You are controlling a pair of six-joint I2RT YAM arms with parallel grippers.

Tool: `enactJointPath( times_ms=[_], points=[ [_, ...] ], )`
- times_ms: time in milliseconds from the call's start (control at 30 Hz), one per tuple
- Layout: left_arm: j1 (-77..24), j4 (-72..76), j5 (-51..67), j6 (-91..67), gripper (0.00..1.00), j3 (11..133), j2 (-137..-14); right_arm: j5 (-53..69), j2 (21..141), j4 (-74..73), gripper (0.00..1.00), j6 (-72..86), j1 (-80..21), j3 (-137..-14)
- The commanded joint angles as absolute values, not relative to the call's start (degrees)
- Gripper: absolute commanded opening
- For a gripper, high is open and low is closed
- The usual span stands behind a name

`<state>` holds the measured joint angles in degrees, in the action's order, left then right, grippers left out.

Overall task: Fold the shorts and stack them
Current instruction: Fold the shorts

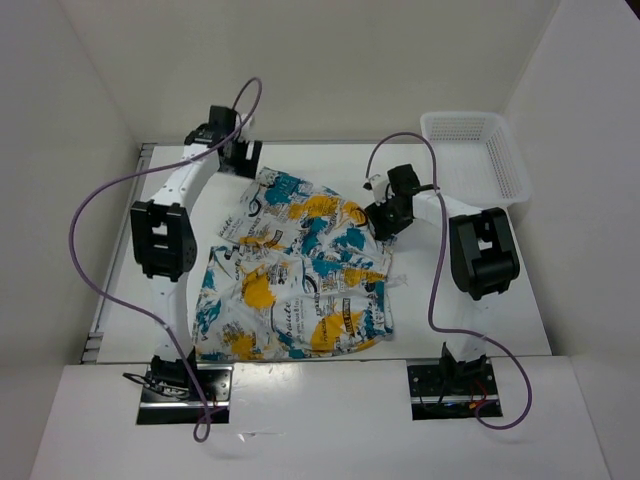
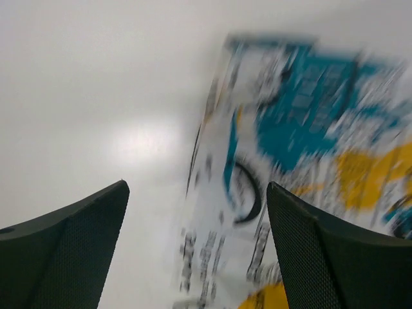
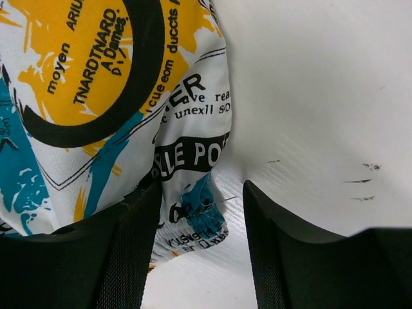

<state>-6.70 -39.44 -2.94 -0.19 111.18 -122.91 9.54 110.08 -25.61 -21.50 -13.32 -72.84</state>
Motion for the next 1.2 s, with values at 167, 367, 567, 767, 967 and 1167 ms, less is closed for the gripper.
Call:
enactJointPath(
  times_ms=[167, 367, 567, 767, 967, 1167],
  points=[
    [-10.11, -46.47, 3.50, 0.00, 0.94, 145.50, -147.10, 7.99, 111.53, -23.55, 0.59, -25.84, -13.80, -75.05],
    [-10.11, -48.52, 1.85, 0.00, 0.97, 163.91, -159.96, 8.00, 112.06, -24.78, 0.59, -25.84, -13.80, -75.67],
    [-10.72, -48.52, 1.76, 0.00, 0.87, 163.92, -162.42, 7.47, 111.53, -24.79, 0.58, -26.37, -13.80, -73.48],
    [-11.78, -49.04, 5.01, 0.00, 0.27, 164.00, -163.65, 6.94, 112.06, -24.79, 0.39, -26.89, -13.80, -72.42],
    [-12.39, -49.57, 5.54, 0.00, 0.00, 168.82, -162.43, 5.02, 113.29, -23.55, 0.00, -27.42, -14.33, -75.23],
    [-8.80, -45.62, 1.66, 0.00, 0.00, 179.72, -156.63, -4.89, 111.45, -18.64, 0.00, -28.03, -14.33, -85.07]
  ],
)
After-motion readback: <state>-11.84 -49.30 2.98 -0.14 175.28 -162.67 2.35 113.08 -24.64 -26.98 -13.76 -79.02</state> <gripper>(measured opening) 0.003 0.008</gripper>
